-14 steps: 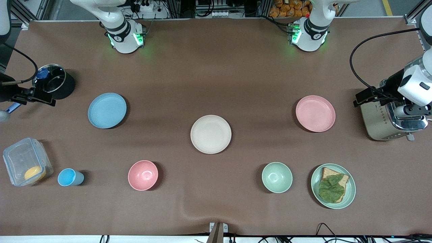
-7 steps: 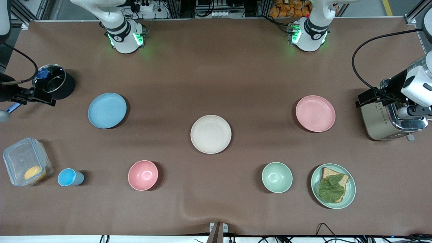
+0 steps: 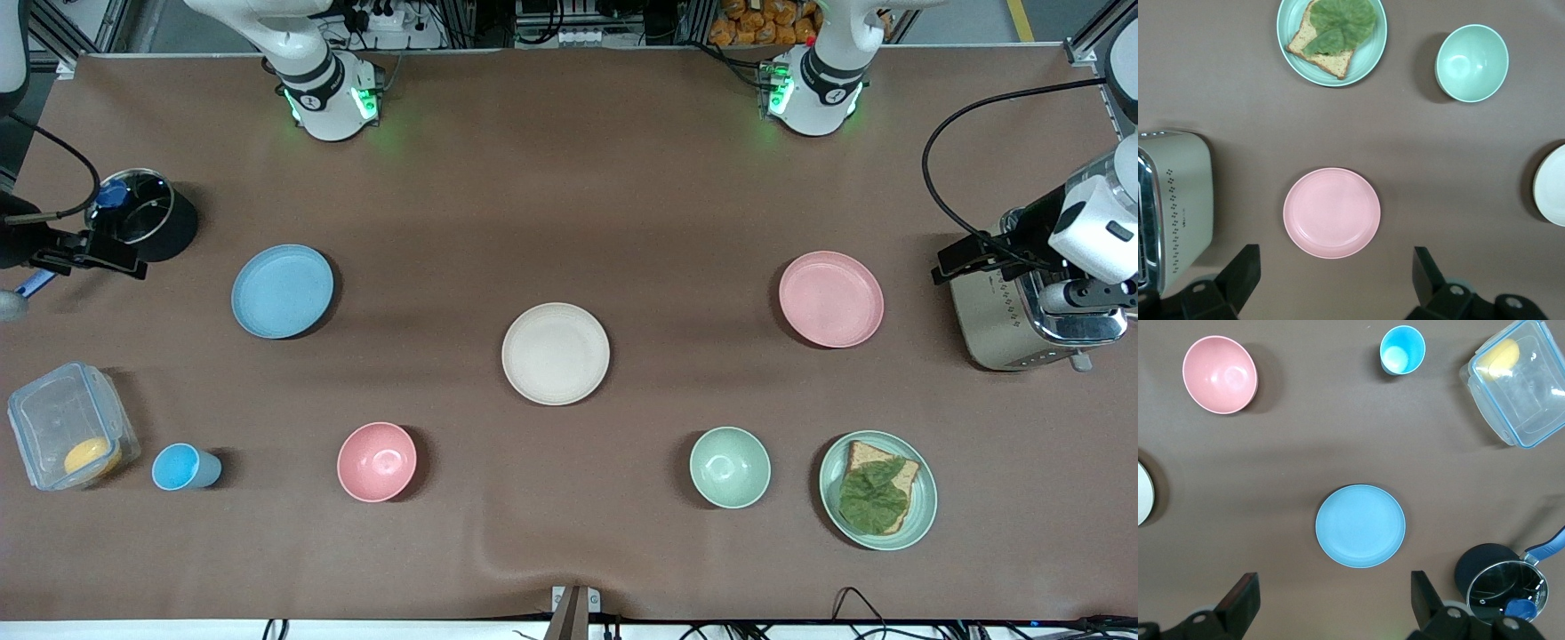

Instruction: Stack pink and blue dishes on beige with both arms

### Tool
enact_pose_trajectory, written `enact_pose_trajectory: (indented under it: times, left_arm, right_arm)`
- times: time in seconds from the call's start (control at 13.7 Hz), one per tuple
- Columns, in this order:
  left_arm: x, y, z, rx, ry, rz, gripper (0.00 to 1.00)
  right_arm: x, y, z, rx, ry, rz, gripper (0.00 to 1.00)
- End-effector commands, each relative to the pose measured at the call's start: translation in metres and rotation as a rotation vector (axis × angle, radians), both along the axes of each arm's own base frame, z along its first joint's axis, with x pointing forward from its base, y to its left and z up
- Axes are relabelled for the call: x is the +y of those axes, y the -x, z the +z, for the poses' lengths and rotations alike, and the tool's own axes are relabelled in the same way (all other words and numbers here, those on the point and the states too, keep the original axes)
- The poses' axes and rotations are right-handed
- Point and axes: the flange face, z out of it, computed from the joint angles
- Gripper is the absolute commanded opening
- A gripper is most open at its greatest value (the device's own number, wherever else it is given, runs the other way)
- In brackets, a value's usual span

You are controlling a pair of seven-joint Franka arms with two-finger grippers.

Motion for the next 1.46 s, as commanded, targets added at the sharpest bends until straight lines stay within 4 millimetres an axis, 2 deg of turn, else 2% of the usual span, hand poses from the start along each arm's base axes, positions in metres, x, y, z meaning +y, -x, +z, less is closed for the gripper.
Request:
enact_pose_trajectory:
  times: [0.0, 0.37, 0.8, 0.88, 0.95, 1.17, 1.24, 1.39]
  left_arm:
    - [0.001, -0.003, 0.005, 0.004, -0.033, 0.009, 1.00]
    - [0.006, -0.003, 0.004, 0.007, -0.039, 0.008, 1.00]
    - [-0.009, -0.001, -0.002, 0.029, -0.040, -0.020, 1.00]
    - [-0.009, -0.003, -0.008, 0.039, -0.040, -0.025, 1.00]
    - [-0.008, -0.011, -0.029, 0.073, -0.042, -0.024, 1.00]
    - [-0.002, -0.034, -0.113, 0.185, -0.047, -0.014, 1.00]
    - [0.000, -0.037, -0.135, 0.208, -0.049, -0.009, 1.00]
    - [-0.005, -0.027, -0.188, 0.301, -0.054, -0.024, 1.00]
  right_arm:
    - [-0.002, 0.001, 0.002, 0.003, 0.009, -0.016, 1.00]
    - [-0.002, 0.001, 0.002, 0.003, 0.009, -0.016, 1.00]
    - [-0.002, 0.002, 0.000, 0.011, 0.009, -0.016, 1.00]
    - [-0.003, 0.002, 0.000, 0.011, 0.009, -0.018, 1.00]
    - [-0.002, 0.002, 0.000, 0.011, 0.009, -0.016, 1.00]
    - [-0.002, 0.002, 0.000, 0.011, 0.009, -0.016, 1.00]
    - [-0.002, 0.002, 0.000, 0.011, 0.009, -0.016, 1.00]
    - [-0.005, 0.001, 0.000, 0.011, 0.005, -0.013, 1.00]
